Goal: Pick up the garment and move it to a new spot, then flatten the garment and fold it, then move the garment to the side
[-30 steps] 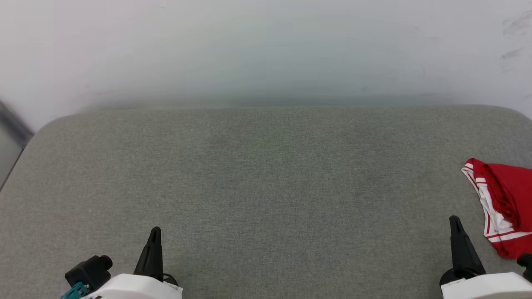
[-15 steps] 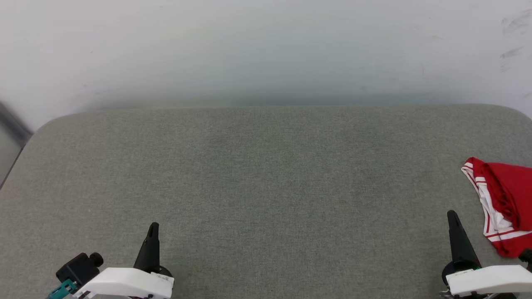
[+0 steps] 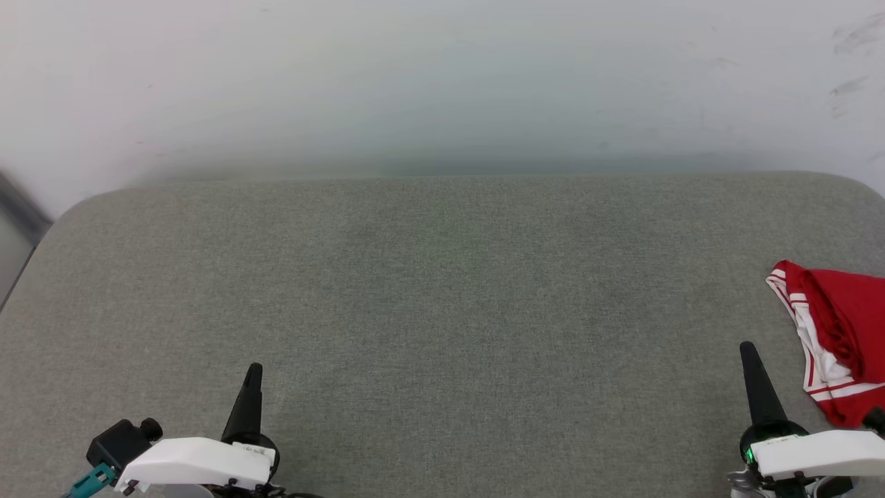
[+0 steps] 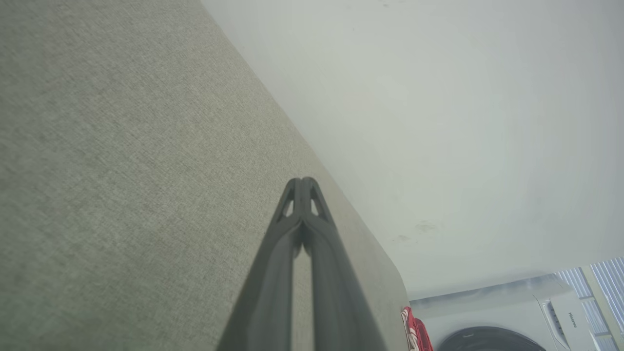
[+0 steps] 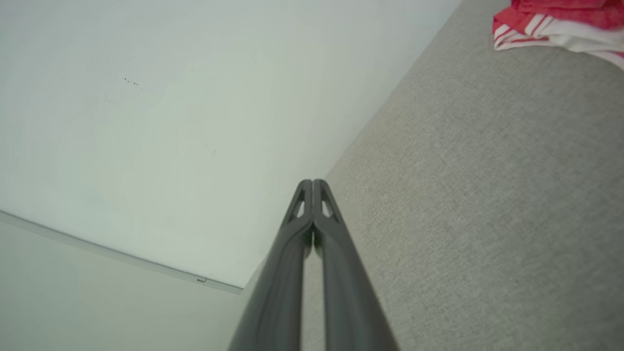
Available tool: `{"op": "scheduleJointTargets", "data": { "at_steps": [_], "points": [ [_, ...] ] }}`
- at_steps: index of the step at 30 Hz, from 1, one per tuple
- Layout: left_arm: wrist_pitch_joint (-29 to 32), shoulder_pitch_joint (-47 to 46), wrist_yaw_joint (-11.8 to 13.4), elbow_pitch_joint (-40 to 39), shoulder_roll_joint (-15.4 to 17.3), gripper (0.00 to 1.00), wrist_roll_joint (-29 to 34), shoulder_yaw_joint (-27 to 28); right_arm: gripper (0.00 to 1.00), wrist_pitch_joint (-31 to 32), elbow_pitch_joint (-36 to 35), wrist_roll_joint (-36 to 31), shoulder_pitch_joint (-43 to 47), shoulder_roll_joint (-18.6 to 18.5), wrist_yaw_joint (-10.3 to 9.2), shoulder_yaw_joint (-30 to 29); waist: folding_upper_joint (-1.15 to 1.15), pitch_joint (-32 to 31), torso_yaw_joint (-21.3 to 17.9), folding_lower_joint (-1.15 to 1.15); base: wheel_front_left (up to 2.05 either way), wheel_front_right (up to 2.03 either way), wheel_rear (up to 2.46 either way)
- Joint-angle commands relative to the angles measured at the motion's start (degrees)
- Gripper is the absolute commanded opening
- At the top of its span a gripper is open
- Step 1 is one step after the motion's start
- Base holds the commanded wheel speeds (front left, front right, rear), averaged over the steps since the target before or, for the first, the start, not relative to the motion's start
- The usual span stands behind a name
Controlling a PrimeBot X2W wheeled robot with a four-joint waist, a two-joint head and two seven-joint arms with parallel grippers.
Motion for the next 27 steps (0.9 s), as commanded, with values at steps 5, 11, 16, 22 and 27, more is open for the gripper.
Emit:
{"op": "scheduleJointTargets", "data": {
  "at_steps": [5,11,16,22,27],
  "points": [
    [0.96,-1.84,-0.74,0.02,0.33,0.00,-4.05,0.53,0.00,0.96,0.18,3.84,-1.83,-0.43,0.01,-0.08,0.00,0.05,-0.06,0.00,0.00,0.00,0.00],
    [1.87,-2.36,-1.14,0.48,0.30,0.00,-7.72,0.99,0.00,1.86,0.70,7.31,-2.34,-0.42,0.01,-0.12,0.00,0.10,-0.13,0.00,0.00,0.00,0.00],
    [2.60,-2.86,-1.39,0.83,0.28,0.00,-10.60,1.36,0.00,2.64,1.12,10.05,-2.89,-0.39,0.01,-0.16,0.00,0.15,-0.19,0.00,0.00,0.00,0.00],
    [3.44,-3.32,-1.67,1.28,0.24,0.00,-13.91,1.75,0.00,3.43,1.64,13.21,-3.39,-0.37,0.01,-0.21,0.00,0.21,-0.26,0.00,0.00,0.00,0.00],
    [4.09,-3.78,-2.00,1.59,0.21,0.00,-16.55,2.05,0.00,4.17,2.04,15.68,-3.86,-0.34,0.00,-0.25,0.00,0.25,-0.32,0.00,0.00,0.00,0.00]
  ]
}}
